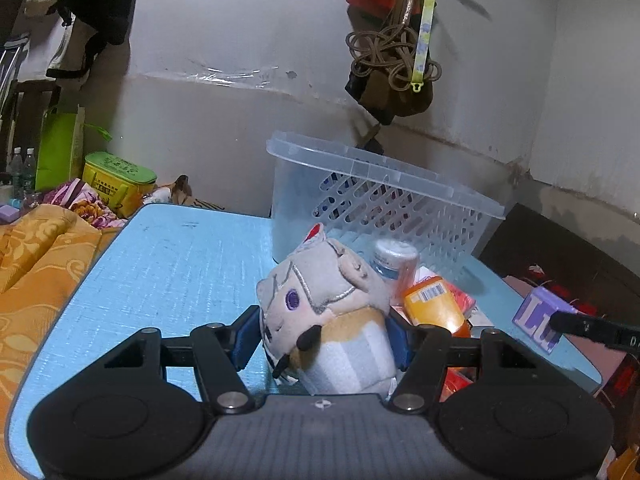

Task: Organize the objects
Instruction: 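Carry the plush doll and purple box over the basket while both tools open to drop them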

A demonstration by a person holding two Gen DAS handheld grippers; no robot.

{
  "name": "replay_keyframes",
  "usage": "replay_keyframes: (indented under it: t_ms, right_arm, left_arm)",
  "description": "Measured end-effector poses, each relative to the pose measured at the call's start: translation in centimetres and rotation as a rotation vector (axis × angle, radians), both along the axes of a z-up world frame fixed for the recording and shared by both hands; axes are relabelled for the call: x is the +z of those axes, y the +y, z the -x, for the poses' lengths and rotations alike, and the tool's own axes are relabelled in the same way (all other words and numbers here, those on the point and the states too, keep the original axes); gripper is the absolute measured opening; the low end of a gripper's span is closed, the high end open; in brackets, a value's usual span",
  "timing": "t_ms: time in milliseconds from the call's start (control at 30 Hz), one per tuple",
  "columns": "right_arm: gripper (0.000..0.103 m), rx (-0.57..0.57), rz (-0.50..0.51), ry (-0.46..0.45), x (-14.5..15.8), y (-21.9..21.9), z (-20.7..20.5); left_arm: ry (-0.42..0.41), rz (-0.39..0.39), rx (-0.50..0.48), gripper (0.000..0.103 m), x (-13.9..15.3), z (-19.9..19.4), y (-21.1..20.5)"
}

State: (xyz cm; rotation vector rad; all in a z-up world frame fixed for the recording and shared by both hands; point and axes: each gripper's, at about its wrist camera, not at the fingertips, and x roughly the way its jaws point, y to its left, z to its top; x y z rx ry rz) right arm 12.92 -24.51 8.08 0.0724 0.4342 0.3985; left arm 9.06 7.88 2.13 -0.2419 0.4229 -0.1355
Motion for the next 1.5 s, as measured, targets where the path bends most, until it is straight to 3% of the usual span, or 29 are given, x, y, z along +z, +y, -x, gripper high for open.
replay_keyframes:
  t_ms: [433,533,667,833,1000,1167,1300,1400,1467,1500]
  right_arm:
    - [0.042,0.018,-0.002,-0.075,3.2,0.9,-1.2]
    - [0.042,0.033,0.014,-0.111,5.4,1.6,-2.1]
    - [0.041,0.068,0.054,-0.144,8.3,3.5,-5.4]
    - [0.042,0.039,0.155,-0.141,9.7,6.0,-11.7]
    - [0.041,0.026,0.181,-0.062,8.1,6.5,-16.2]
    - [0.041,0.037,0.137,-0.005,6.6,6.1,-17.8]
    - [0.041,0.040,0.137,-0.016,6.4,6.2,-18.1]
    - [0.049,0.042,0.123,-0.014,6.7,6.4,-17.9]
    - [0.069,0.017,0.094,-0.057,7.1,6.0,-17.4]
    - [0.086,0.008,0.070,-0.082,7.3,5.7,-16.8]
  left_arm:
    - [-0.058,0.002,-0.022,0.066,2.1,0.4,0.9]
    - [-0.084,-0.006,-0.045,0.066,4.3,-0.1,1.0]
    - [-0.125,-0.065,-0.067,0.066,9.3,-2.9,0.1]
    - [-0.054,-0.088,-0.096,0.066,12.9,-10.7,-1.3]
    - [0.084,-0.092,-0.056,0.066,12.1,-17.5,-2.0]
    - [0.110,-0.137,-0.012,0.066,11.3,-19.4,-2.8]
    - [0.109,-0.190,0.002,0.066,10.6,-20.4,-3.6]
    - [0.098,-0.200,0.017,0.070,10.3,-21.0,-3.9]
    - [0.076,-0.190,0.028,0.102,10.3,-20.9,-3.9]
    - [0.062,-0.186,0.029,0.103,10.4,-20.6,-3.8]
